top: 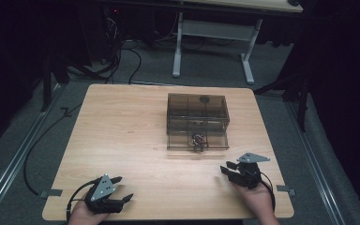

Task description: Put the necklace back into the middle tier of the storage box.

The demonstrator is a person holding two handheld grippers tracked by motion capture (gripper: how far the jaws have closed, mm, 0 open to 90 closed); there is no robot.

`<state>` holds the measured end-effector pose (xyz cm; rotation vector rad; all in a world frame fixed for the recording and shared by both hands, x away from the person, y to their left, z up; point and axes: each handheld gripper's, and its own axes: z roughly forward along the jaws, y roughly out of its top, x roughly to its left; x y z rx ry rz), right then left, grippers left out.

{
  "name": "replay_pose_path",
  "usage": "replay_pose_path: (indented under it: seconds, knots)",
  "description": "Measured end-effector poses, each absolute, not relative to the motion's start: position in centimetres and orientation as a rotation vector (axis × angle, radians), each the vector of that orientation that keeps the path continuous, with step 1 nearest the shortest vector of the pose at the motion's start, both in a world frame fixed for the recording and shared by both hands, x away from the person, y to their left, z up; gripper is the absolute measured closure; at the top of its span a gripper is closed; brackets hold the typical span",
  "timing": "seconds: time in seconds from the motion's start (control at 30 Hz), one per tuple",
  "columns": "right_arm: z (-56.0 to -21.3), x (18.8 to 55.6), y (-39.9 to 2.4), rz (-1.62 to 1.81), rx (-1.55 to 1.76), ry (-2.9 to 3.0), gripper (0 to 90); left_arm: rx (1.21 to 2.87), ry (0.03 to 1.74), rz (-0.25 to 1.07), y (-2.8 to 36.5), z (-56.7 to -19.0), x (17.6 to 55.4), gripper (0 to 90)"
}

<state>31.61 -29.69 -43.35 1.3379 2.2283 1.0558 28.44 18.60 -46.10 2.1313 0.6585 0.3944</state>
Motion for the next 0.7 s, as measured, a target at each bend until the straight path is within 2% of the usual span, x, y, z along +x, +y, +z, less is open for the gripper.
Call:
replay_pose_path:
  seconds: [0.3, 0.7]
  knots:
    - [-45.2, 28.8, -30.9, 1.145, 1.285, 2.095, 51.3, 2.114, 0.653, 0.394, 18.7, -46.1, 28.4, 25.9]
    - [-45.3, 28.4, -30.4, 1.173, 1.229, 2.048, 49.1, 2.128, 0.652, 0.399, 18.5, -46.1, 28.5, 25.8]
